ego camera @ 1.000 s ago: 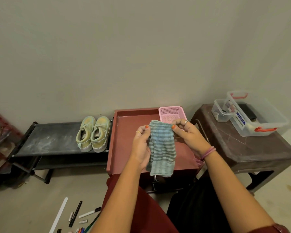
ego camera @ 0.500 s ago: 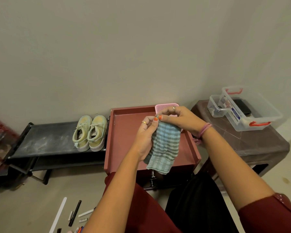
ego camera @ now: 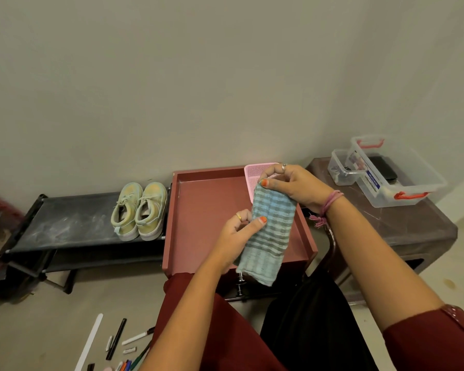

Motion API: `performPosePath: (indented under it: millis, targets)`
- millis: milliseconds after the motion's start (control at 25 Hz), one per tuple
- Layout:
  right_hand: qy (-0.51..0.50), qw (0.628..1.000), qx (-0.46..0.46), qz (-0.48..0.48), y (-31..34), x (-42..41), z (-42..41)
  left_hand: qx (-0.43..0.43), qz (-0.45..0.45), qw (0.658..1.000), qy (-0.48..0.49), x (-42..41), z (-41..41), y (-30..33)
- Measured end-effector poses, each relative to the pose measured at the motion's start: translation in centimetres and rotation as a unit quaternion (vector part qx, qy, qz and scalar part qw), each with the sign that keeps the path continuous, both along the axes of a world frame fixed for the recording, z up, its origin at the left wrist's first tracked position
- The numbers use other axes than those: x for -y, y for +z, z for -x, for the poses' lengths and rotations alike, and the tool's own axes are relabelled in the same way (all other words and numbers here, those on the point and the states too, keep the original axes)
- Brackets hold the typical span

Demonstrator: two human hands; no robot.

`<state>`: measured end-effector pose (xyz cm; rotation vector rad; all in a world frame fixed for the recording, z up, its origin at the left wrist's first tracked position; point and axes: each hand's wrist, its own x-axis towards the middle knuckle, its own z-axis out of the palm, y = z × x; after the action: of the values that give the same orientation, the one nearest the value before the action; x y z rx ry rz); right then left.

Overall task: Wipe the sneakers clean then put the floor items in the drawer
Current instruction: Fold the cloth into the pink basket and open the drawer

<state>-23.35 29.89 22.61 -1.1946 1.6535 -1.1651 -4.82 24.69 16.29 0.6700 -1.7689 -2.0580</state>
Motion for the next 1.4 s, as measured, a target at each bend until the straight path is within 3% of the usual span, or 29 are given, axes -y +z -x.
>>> performPosePath:
  millis: [200,360,560,720,840,920,1000,1080,1200,1400]
  targets:
    - [-0.009,1.000,0.023,-0.017,-1.2,0.0,1.1,0.008,-0.030,0.999,0.006,-1.7,-0.5,-2.3]
    - [-0.056,0.997,-0.045,0.006,-2.0,0.0,2.0,-0.005,-0.072,0.994,0.080,-2.0,0.1,-3.4]
    - [-0.083,0.992,-0.098,0.005,-4.2,0.6,3.1,-0.025,-0.129,0.990,0.054,-2.2,-0.2,-3.4]
    - [-0.077,0.993,0.048,-0.073,-4.7,0.8,3.7,-0.024,-0.202,0.979,0.030,-2.9,-0.5,-4.0]
    - [-0.089,0.973,0.163,-0.134,-5.4,1.3,4.4,-0.047,-0.325,0.943,0.048,-3.0,-0.2,-4.9]
    - [-0.100,0.946,0.285,-0.122,-5.9,1.5,5.3,-0.080,-0.371,0.924,0.049,-2.7,0.5,-5.0]
    - [-0.093,0.897,0.427,-0.066,-7.9,1.4,6.5,-0.094,-0.373,0.922,0.050,-2.2,1.5,-4.7]
    - [-0.094,0.851,0.514,-0.058,-11.4,0.7,6.5,-0.090,-0.391,0.913,0.076,-1.7,2.6,-5.0]
    - [-0.113,0.824,0.545,-0.104,-15.4,-0.2,5.0,-0.020,-0.368,0.926,0.084,-0.9,3.9,-6.3]
    - [-0.216,0.876,0.426,-0.073,-15.6,1.7,6.9,0.056,-0.299,0.948,0.089,-0.2,6.4,-8.9]
